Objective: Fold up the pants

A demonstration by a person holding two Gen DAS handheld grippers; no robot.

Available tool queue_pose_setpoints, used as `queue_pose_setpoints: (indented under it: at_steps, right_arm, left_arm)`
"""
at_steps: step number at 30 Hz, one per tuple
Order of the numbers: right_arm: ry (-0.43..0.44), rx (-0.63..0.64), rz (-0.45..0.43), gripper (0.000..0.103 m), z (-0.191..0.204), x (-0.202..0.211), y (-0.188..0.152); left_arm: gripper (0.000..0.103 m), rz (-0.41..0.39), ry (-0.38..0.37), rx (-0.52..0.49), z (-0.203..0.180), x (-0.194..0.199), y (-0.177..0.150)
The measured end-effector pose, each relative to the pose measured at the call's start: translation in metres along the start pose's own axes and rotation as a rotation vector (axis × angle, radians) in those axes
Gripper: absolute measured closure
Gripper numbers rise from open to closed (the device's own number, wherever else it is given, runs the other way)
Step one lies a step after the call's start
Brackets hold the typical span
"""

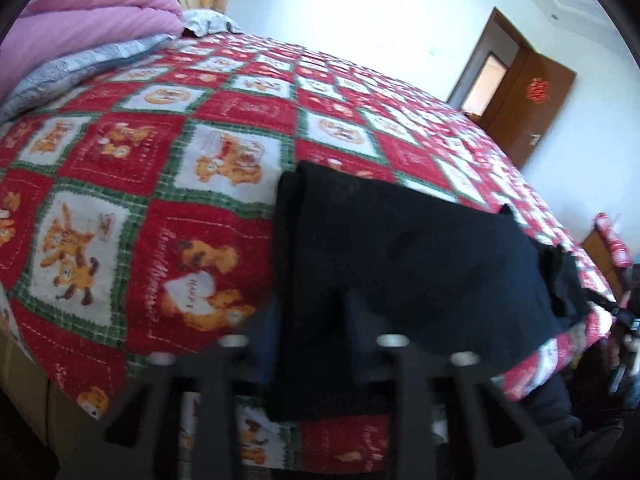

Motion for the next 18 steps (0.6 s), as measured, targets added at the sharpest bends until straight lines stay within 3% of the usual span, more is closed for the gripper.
queue_pose_setpoints:
  at_steps: [7, 13, 18]
  right_arm:
    - [-0.004, -0.002, -0.012, 0.040, 0.001, 0.002, 0.001]
    - [-0.030, -0.028, -0.019, 0.040, -0.010, 0.005, 0.002]
    - [-0.077, -0.057, -0.018, 0.040, -0.022, 0.009, 0.004]
  left_arm:
    - [0.084, -0.013, -0.033, 0.000, -0.008, 0.014, 0.005]
    - [0.084, -0.085, -0.151, -0.037, -0.043, 0.053, 0.021]
    - [0.084, -0.136, -0.283, -0.086, -0.102, 0.081, 0.038]
Point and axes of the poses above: each gripper's, at about its wrist camera, not at the fingertips, and x roughly against the way its jaws point, z to its left, y to its top, the point moved 8 cm from there along -x, roughly the way its jaws point, and after that the axes turned 6 degrees about x, right-handed, at the moved point
